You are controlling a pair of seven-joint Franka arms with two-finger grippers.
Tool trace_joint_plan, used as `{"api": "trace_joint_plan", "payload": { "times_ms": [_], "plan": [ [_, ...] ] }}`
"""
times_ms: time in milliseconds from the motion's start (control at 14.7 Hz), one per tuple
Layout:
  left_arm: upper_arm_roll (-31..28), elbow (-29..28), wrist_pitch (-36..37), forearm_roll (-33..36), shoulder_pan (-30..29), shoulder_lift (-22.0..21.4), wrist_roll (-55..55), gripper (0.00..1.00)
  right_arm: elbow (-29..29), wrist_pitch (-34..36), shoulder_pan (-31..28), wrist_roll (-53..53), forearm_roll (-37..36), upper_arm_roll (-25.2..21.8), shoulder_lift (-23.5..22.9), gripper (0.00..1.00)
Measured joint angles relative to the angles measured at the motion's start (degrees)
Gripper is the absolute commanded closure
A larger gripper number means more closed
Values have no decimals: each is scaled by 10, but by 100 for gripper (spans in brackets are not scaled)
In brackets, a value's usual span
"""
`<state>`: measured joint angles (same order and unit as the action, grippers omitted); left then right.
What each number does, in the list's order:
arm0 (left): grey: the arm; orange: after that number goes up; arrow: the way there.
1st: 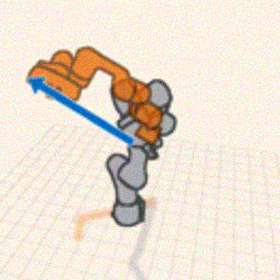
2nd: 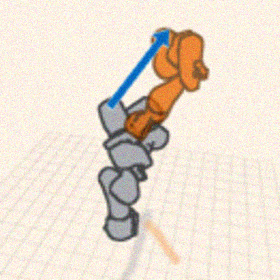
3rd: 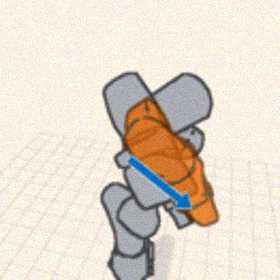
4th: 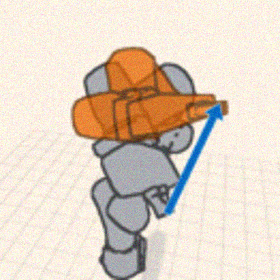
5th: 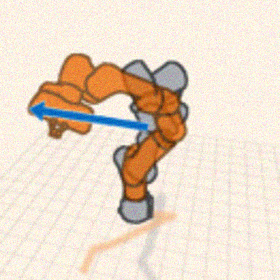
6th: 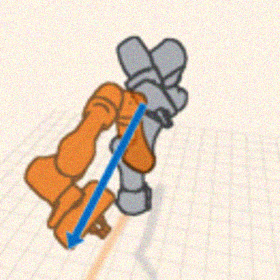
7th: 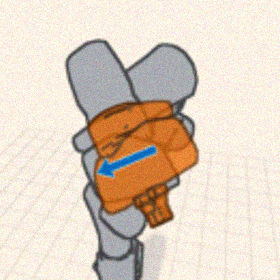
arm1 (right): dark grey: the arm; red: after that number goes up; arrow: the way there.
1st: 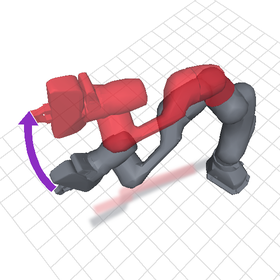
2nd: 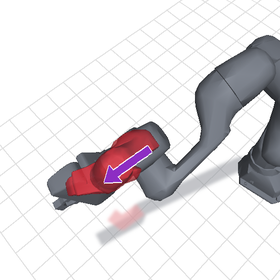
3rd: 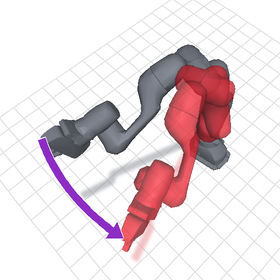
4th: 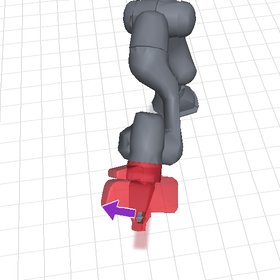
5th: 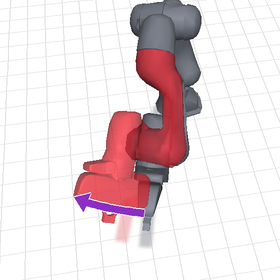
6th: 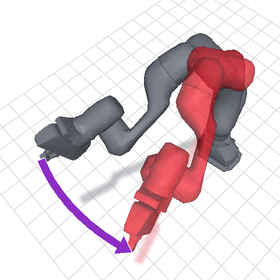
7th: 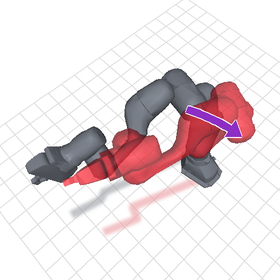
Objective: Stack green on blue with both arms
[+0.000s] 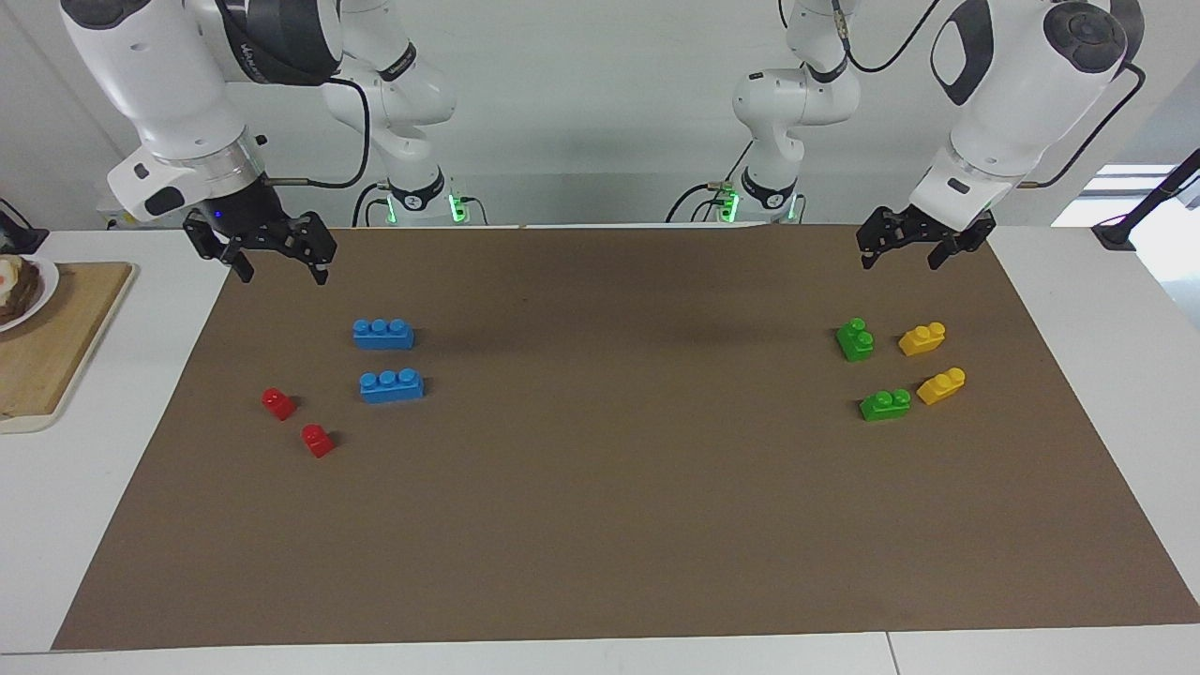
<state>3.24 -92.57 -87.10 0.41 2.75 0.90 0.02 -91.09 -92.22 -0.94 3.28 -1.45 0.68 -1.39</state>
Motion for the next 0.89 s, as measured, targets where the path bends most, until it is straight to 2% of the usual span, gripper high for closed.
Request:
{"api": "trace_joint_plan", "payload": {
  "times_ms": [886],
  "plan": [
    [-5,-12,-13,0,-1,0,18,0,-13,0,1,3,0,1,6,0]
  ]
}}
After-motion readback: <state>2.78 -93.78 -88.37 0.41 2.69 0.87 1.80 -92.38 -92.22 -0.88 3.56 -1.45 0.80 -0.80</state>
